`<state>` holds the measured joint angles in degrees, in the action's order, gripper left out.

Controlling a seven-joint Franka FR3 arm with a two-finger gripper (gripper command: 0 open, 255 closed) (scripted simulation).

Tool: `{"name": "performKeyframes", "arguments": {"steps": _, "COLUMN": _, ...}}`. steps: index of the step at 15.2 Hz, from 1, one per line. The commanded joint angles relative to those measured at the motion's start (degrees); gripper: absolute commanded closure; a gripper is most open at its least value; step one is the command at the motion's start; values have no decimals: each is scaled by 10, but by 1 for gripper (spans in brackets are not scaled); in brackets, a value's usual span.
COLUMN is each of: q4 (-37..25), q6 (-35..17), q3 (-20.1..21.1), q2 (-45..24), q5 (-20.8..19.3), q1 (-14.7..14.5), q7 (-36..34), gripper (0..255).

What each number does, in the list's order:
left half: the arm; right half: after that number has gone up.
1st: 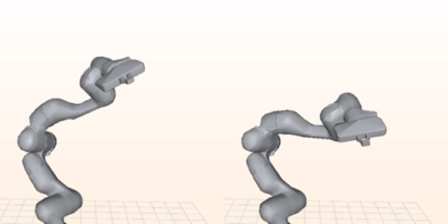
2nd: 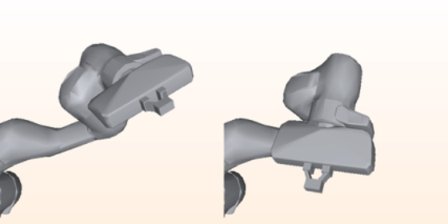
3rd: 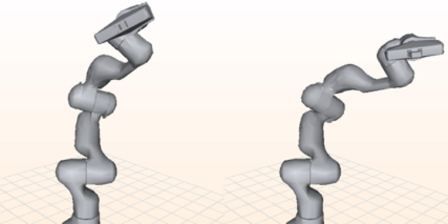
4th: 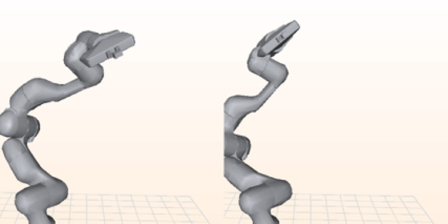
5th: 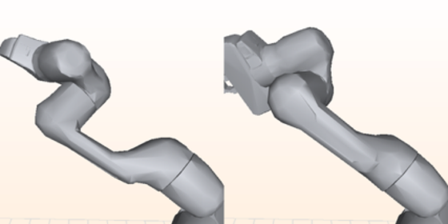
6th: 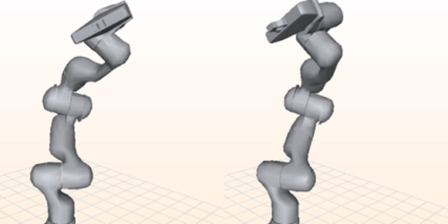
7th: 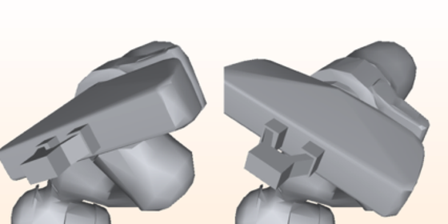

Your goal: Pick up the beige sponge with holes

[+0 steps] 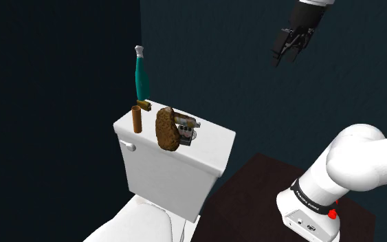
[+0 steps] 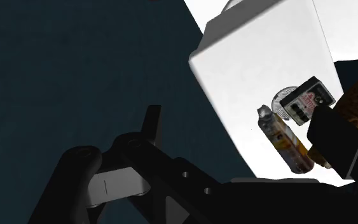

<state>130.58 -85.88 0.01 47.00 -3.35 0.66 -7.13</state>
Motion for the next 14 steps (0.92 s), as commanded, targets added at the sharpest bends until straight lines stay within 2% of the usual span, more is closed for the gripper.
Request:
{"name": "performKeyframes", "arguments": {"steps": 1, "q4": 0, "q6": 0, "q3": 0, "q2": 0, "q5": 0, "q1": 0, "q7": 0, "gripper": 0}}
{"name": "performKeyframes", "arguments": {"steps": 8, "q4": 125, "q6": -167, "q3": 6, "q2": 4, "q5": 63, "q1": -22, "q7": -27, "gripper": 0}}
{"name": "performKeyframes", "arguments": {"steps": 14, "q4": 201, "q6": -326, "q3": 18, "q2": -35, "q5": 123, "q1": -52, "q7": -37, "gripper": 0}}
